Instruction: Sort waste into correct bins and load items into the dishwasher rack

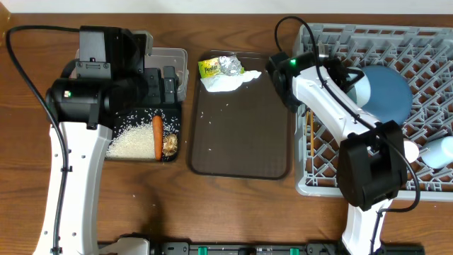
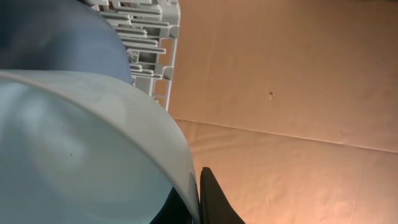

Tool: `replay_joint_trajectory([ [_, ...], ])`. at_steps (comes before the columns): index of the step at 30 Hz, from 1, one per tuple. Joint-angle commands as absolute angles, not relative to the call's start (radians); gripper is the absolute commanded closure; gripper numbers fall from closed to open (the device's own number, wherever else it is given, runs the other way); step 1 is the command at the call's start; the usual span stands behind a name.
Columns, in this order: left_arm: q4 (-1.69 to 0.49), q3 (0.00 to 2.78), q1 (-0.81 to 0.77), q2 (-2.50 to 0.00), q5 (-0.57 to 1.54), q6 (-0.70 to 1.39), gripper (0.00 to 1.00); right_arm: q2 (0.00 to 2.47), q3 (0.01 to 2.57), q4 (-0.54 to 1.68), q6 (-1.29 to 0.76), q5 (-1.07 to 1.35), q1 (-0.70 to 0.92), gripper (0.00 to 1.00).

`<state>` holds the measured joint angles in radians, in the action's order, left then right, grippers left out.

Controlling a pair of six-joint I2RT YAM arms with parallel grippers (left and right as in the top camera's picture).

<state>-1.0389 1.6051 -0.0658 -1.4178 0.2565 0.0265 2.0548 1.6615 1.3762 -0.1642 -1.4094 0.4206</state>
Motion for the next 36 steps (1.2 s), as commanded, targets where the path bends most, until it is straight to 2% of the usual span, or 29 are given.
replay_joint_trajectory([
  [1,-1.039,1.608,-0.065,-1.42,0.262,0.027,0.02,2.057,1.685,1.377,-0.17,-1.417,0.424,0.99],
  [7,-1.038,1.608,-0.065,-1.42,0.262,0.027,0.02,2.066,1.684,1.376,-0.16,-1.335,0.438,0.99],
  [26,-1.039,1.608,-0.065,-1.42,0.262,0.027,0.02,2.172,1.679,1.468,-0.204,-1.304,0.516,0.99],
  [28,-1.039,1.608,-0.065,-1.42,0.262,0.027,0.02,2.171,1.679,1.48,-0.205,-1.248,0.533,0.86],
  [31,-1.038,1.608,-0.065,-1.42,0.262,0.027,0.02,2.172,1.679,1.48,-0.205,-1.15,0.551,0.5],
  [36,-1.039,1.608,-0.065,-1.42,0.262,0.027,0.02,2.171,1.681,1.495,-0.205,-0.939,0.569,0.26],
])
